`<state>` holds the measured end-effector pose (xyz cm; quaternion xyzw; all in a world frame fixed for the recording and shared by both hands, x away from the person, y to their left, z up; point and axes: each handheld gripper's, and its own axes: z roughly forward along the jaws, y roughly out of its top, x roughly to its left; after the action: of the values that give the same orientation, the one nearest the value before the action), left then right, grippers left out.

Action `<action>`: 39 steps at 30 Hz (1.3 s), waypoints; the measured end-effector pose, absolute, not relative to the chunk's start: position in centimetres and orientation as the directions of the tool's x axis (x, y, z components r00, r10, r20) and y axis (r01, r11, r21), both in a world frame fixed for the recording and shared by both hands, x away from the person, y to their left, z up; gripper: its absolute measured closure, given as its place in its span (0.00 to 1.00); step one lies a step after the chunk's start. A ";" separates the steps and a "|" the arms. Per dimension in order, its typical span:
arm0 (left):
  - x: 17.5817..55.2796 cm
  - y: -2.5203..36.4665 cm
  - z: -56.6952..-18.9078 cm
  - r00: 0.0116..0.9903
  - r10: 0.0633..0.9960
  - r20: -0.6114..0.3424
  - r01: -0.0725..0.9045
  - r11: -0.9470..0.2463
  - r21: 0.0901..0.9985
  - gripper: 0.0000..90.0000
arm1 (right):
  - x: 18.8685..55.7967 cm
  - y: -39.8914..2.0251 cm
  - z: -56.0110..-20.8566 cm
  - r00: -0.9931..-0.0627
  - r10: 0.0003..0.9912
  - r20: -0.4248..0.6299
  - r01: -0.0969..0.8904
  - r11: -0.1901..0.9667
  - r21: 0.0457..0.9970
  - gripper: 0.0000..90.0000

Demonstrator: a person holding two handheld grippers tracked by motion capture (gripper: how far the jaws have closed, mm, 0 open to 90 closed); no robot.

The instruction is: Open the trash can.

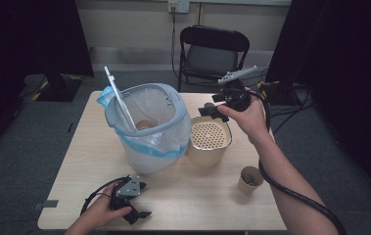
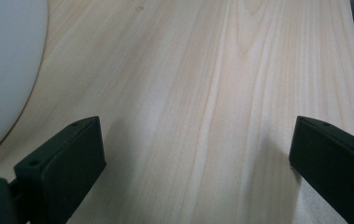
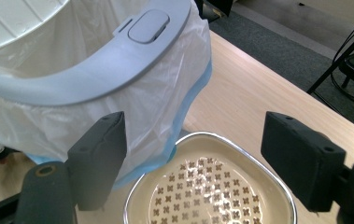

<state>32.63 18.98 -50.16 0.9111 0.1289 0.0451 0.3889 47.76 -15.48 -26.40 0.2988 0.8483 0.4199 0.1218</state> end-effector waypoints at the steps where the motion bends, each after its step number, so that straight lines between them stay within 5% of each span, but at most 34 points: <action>1: 32.6 19.0 -50.2 0.963 0.270 -0.019 0.200 -0.664 0.720 0.03 | 47.6 -15.7 -26.5 -0.795 0.606 0.042 0.400 0.470 0.786 0.24; 12: 32.6 18.9 -50.2 0.961 0.275 -0.012 0.199 -0.666 0.719 0.02 | 46.3 -18.0 -28.3 -0.803 0.592 0.061 0.393 0.451 0.801 0.16; 39: 32.6 18.9 -50.2 0.962 0.272 -0.018 0.201 -0.663 0.721 0.02 | 42.4 -24.1 -32.2 -0.780 0.623 0.065 0.415 0.436 0.798 0.17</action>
<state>32.60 18.95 -50.23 0.9107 0.1298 0.0458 0.3894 42.37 -24.13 -32.18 0.3093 0.8389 0.4315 0.1203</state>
